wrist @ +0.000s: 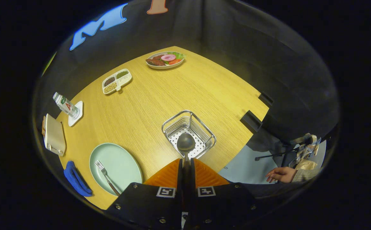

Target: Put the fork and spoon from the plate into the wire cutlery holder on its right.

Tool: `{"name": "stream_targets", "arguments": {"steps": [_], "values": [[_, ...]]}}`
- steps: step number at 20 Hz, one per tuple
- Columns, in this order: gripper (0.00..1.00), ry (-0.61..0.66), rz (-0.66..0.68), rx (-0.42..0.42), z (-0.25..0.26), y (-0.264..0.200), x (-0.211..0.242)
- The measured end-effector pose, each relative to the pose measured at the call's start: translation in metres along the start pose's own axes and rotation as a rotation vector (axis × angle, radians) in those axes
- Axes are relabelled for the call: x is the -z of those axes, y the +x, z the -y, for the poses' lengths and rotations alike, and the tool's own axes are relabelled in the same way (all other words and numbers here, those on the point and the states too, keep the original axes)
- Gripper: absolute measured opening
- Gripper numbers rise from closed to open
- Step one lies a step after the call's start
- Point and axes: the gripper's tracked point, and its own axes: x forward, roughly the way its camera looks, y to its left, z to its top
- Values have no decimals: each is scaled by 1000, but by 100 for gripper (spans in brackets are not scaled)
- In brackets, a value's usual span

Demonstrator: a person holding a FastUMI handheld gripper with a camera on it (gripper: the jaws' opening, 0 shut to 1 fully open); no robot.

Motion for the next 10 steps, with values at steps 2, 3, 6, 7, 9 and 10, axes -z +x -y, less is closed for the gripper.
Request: {"name": "stream_targets", "arguments": {"steps": [2, 3, 6, 7, 9, 10], "values": [[11, -7, 16, 3, -1, -2, -8], [11, -15, 22, 2, -2, -3, -12], [11, -55, 62, -23, -12, -8, -25], [11, -75, 74, -30, -16, -9, -27], [11, -120, 88, -46, -27, -12, -30], [11, -143, 93, -55, -34, -15, -30]]}}
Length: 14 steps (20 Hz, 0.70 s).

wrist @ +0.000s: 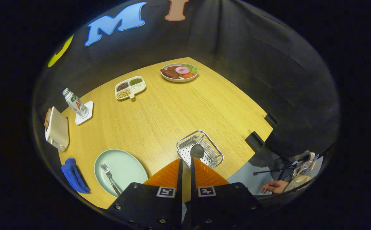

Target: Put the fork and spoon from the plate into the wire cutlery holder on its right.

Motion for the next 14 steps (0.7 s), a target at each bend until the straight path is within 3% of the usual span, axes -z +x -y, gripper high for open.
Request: {"name": "stream_targets", "arguments": {"steps": [7, 14], "values": [[11, -176, 11, -96, -62, -9, 14], [11, -385, -12, -204, -127, -20, 61]]}}
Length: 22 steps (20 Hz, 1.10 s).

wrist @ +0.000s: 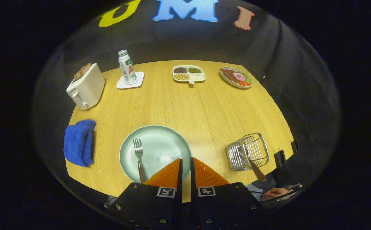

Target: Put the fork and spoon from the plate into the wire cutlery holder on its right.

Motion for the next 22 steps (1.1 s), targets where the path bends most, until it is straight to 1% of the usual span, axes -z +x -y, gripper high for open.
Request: {"name": "stream_targets", "arguments": {"steps": [5, 9, 12, 16, 20, 22], "values": [[11, -118, -36, -57, -47, 6, 23], [11, -164, -88, -80, -73, 18, 43], [11, -174, -124, -84, -83, 31, 52], [13, -170, -157, -114, -93, 48, 61], [13, -151, -212, -142, -101, 67, 77], [15, -140, -231, -148, -102, 75, 82]]}}
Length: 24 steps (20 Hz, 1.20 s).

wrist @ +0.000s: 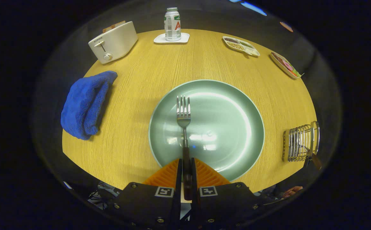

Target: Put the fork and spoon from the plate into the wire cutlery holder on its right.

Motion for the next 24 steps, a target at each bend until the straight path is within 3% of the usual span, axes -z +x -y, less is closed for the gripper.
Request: {"name": "stream_targets", "arguments": {"steps": [7, 10, 14, 24], "values": [[15, 73, 12, -14, 3, 12, -4], [5, 78, 27, -1, 7, 14, -9], [3, 82, 49, 21, 12, 6, -10], [3, 216, 179, 129, 69, -56, -45]]}}
